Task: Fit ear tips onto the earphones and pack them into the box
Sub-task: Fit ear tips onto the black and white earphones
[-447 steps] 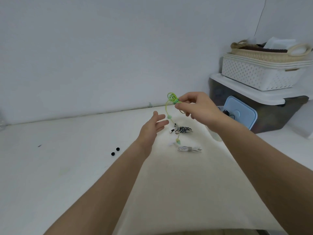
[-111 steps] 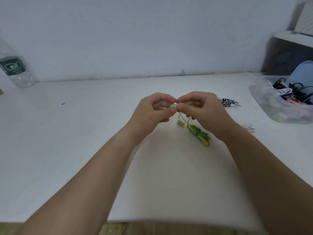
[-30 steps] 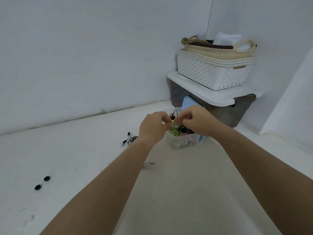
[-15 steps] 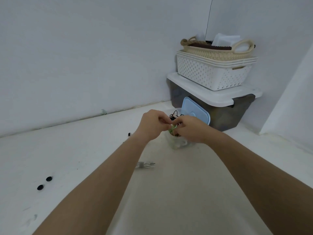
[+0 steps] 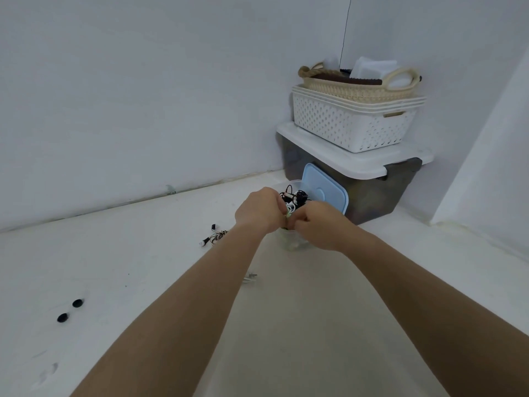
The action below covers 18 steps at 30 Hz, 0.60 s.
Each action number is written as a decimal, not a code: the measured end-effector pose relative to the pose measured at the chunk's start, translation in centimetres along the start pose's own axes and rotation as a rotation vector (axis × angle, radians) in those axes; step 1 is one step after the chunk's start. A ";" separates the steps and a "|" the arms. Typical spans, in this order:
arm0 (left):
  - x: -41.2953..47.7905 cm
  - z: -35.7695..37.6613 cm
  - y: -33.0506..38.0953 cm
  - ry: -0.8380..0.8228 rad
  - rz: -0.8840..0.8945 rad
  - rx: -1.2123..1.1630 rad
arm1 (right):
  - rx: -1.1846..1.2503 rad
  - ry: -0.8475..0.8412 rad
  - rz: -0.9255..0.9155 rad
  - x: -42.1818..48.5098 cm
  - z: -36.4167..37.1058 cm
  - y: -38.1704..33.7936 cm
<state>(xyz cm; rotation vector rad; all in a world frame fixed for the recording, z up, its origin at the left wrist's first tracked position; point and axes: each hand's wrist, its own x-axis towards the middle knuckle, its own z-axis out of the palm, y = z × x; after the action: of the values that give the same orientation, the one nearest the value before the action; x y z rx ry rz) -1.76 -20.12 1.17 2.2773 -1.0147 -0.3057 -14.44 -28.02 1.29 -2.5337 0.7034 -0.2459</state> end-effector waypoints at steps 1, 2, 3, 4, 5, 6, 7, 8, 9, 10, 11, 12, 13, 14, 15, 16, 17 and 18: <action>0.0 0.2 0.0 -0.002 0.007 -0.011 | -0.016 -0.011 0.009 0.2 0.0 0.1; 0.0 0.3 -0.2 -0.006 0.023 -0.043 | -0.022 -0.008 0.016 0.3 0.0 0.1; -0.1 0.4 -0.5 -0.009 0.044 -0.099 | -0.022 0.013 0.013 0.2 0.0 0.1; -0.3 0.2 -0.8 -0.008 0.065 -0.178 | -0.017 0.046 0.001 0.0 -0.1 -0.1; -0.7 -0.1 -1.2 0.004 0.082 -0.264 | 0.003 0.089 -0.011 -0.3 -0.2 -0.4; -1.0 -0.4 -1.7 0.031 0.098 -0.337 | 0.028 0.142 -0.020 -0.5 -0.3 -0.8; -1.4 -1.0 -2.3 0.069 0.114 -0.384 | 0.049 0.203 -0.031 -0.7 -0.5 -1.2; -1.9 -1.6 -3.0 0.104 0.124 -0.404 | 0.068 0.258 -0.049 -1.0 -0.6 -1.8; -2.5 -2.3 -3.9 0.132 0.124 -0.407 | 0.093 0.295 -0.072 -1.2 -0.6 -2.5; -3.1 -3.1 -4.9 0.145 0.115 -0.399 | 0.123 0.312 -0.098 -1.3 -0.4 -3.4; -3.7 -3.8 -5.9 0.145 0.096 -0.386 | 0.151 0.305 -0.119 -1.3 -0.2 -4.1; -4.4 -4.5 -7.1 0.141 0.070 -0.363 | 0.173 0.275 -0.133 -1.5 0.2 -4.9; -5.1 -5.0 -8.2 0.143 0.037 -0.340 | 0.183 0.232 -0.148 -1.4 0.7 -5.7; -5.9 -5.6 -9.4 0.153 0.005 -0.313 | 0.188 0.179 -0.165 -1.3 1.5 -6.6; -6.3 -5.8 -10.3 0.161 -0.021 -0.293 | 0.184 0.131 -0.174 -1.1 2.2 -7.1; -6.9 -6.1 -11.1 0.167 -0.052 -0.273 | 0.170 0.082 -0.182 -0.8 3.2 -7.7; -7.4 -6.6 -12.0 0.175 -0.079 -0.253 | 0.143 0.037 -0.184 -0.2 4.4 -8.4; -7.7 -6.7 -12.5 0.182 -0.098 -0.242 | 0.094 -0.005 -0.171 0.4 5.3 -8.6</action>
<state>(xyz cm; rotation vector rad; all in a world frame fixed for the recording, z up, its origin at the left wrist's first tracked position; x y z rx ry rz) 3.35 -5.03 -1.68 2.0954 -0.7331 -0.2423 -8.76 -19.67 1.10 -2.5047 0.4623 -0.3227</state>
